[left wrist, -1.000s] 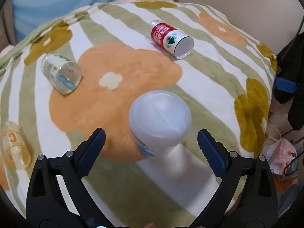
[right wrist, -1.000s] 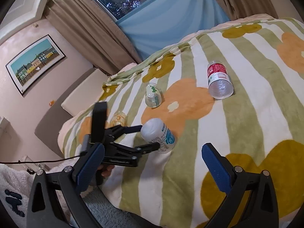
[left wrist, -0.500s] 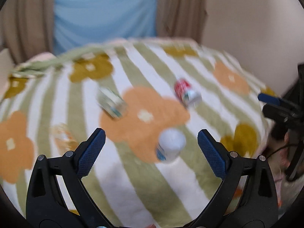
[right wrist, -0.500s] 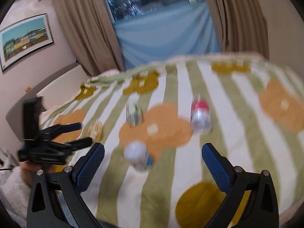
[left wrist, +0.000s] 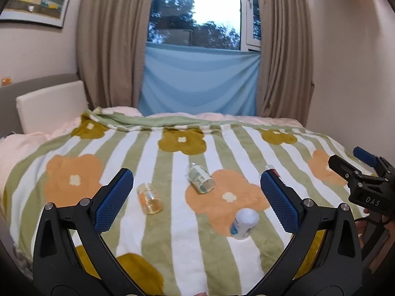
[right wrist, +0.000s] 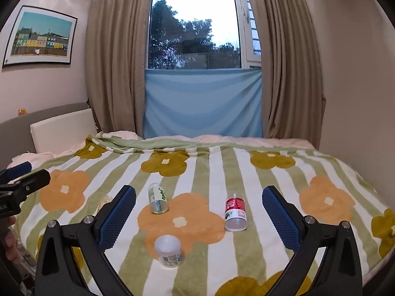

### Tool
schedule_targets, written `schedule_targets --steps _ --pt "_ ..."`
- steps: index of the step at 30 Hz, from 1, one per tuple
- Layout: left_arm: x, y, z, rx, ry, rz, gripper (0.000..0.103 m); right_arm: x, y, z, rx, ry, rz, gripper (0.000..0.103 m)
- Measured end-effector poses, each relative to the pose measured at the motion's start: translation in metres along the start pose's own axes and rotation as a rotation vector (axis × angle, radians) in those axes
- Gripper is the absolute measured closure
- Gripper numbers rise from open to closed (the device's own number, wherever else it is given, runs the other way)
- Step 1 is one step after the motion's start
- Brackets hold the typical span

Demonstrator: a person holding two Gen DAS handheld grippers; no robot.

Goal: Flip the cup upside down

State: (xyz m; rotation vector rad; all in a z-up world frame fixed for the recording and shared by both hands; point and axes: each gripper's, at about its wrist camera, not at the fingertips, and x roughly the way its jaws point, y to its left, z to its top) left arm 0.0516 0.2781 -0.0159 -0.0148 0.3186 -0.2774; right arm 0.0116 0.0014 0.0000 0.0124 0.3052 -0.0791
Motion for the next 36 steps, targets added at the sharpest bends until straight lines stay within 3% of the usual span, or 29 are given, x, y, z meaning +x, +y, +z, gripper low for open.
schedule_targets --steps 4,36 --pt "-0.003 -0.005 -0.008 0.035 -0.01 0.041 0.0 -0.01 0.012 -0.007 -0.02 -0.033 -0.013 0.001" --pt "-0.011 -0.014 -0.012 0.045 -0.056 0.043 0.0 -0.015 0.008 -0.003 -0.005 -0.034 -0.052 0.001"
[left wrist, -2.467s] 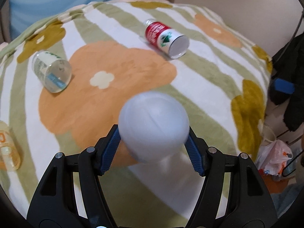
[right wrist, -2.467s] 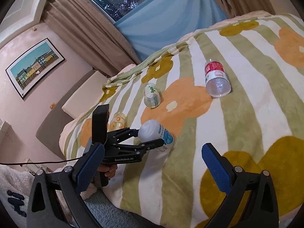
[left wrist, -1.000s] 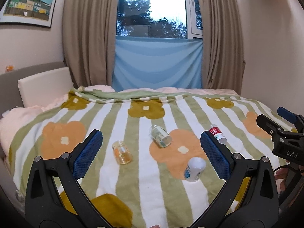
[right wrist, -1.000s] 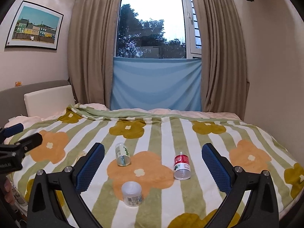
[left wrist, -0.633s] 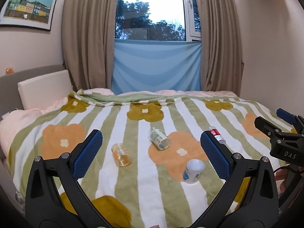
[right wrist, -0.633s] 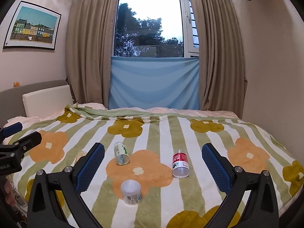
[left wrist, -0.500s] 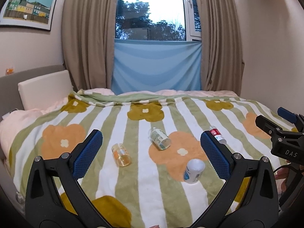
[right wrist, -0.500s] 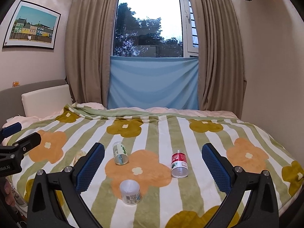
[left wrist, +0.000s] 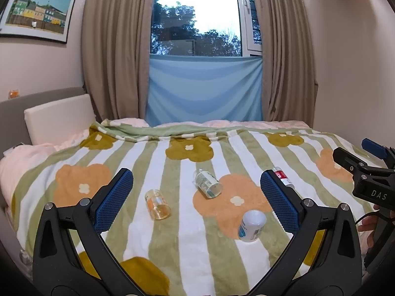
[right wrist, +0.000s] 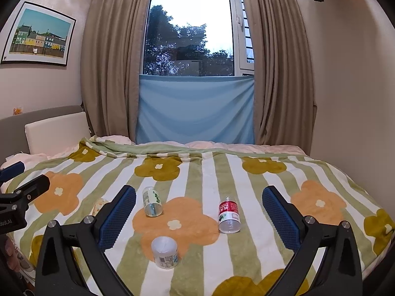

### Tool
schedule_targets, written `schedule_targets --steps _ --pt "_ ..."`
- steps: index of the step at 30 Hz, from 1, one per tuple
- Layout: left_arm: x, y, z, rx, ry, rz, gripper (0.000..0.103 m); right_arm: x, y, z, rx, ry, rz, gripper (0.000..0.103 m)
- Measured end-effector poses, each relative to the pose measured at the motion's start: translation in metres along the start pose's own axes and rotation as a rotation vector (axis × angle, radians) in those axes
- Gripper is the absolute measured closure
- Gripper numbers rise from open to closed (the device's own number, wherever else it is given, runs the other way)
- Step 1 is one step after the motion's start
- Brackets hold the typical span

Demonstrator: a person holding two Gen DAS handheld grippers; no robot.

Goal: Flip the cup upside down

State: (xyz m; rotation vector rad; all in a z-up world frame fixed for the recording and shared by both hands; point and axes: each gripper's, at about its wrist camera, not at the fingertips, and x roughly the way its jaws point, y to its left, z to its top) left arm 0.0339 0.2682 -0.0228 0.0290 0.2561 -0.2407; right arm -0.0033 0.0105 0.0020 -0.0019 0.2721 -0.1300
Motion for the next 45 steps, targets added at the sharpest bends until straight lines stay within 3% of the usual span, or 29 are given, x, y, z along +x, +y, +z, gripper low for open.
schedule_targets --steps 45 --pt "-0.0099 -0.0037 0.0032 0.015 -0.046 0.004 0.0 -0.0023 -0.004 0.0062 0.009 0.001 -0.011 0.001"
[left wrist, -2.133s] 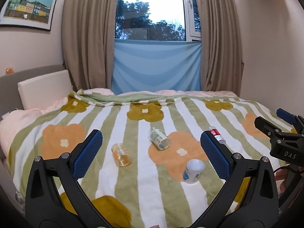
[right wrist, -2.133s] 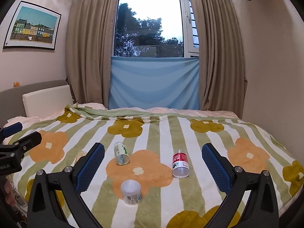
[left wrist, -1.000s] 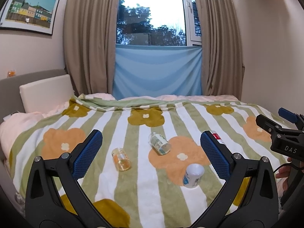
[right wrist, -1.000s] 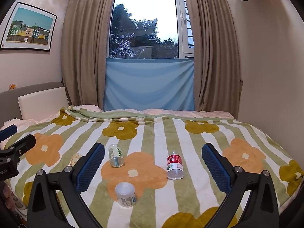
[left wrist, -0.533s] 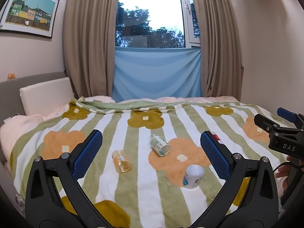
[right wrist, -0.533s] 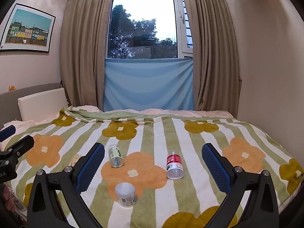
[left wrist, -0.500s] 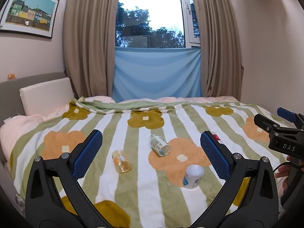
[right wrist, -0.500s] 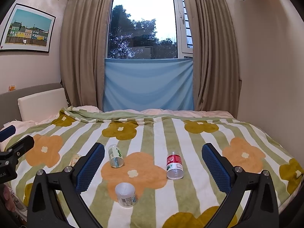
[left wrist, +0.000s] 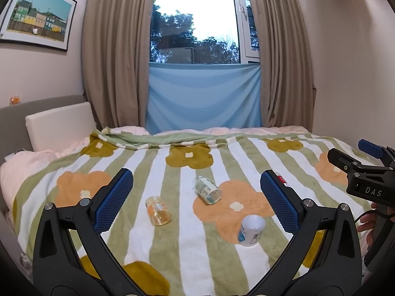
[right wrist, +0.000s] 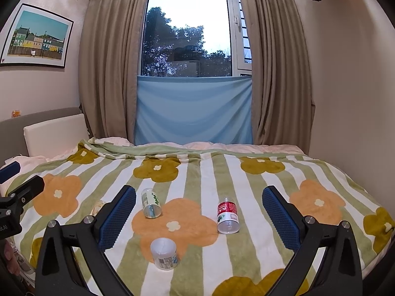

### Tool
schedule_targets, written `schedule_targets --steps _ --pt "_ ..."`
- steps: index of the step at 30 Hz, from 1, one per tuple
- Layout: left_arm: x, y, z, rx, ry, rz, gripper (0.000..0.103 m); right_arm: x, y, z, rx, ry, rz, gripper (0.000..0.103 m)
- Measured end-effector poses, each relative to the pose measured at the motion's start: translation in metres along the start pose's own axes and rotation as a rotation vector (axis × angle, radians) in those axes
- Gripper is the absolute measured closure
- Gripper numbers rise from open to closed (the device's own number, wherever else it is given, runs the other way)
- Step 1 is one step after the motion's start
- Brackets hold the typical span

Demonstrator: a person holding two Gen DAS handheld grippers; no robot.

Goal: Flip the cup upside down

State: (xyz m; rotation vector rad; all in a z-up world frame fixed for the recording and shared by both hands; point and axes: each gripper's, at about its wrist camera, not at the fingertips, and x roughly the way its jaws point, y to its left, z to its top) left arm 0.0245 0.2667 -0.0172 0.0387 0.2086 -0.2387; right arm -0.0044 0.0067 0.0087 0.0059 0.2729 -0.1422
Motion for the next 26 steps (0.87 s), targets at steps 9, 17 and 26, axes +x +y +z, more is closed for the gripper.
schedule_targets --steps 9,17,26 --pt "-0.0007 -0.0008 0.0011 0.004 -0.009 -0.011 0.0 0.0019 0.0017 0.0012 -0.002 0.001 -0.001 0.001" --pt "-0.0059 -0.001 0.0008 0.009 -0.036 -0.011 0.0 0.0015 0.0023 0.0002 0.0 0.0 0.001 0.001" --pt "-0.0055 -0.0026 0.0004 0.014 -0.05 0.006 0.0 0.0033 0.0047 0.0012 0.003 0.002 0.005 0.001"
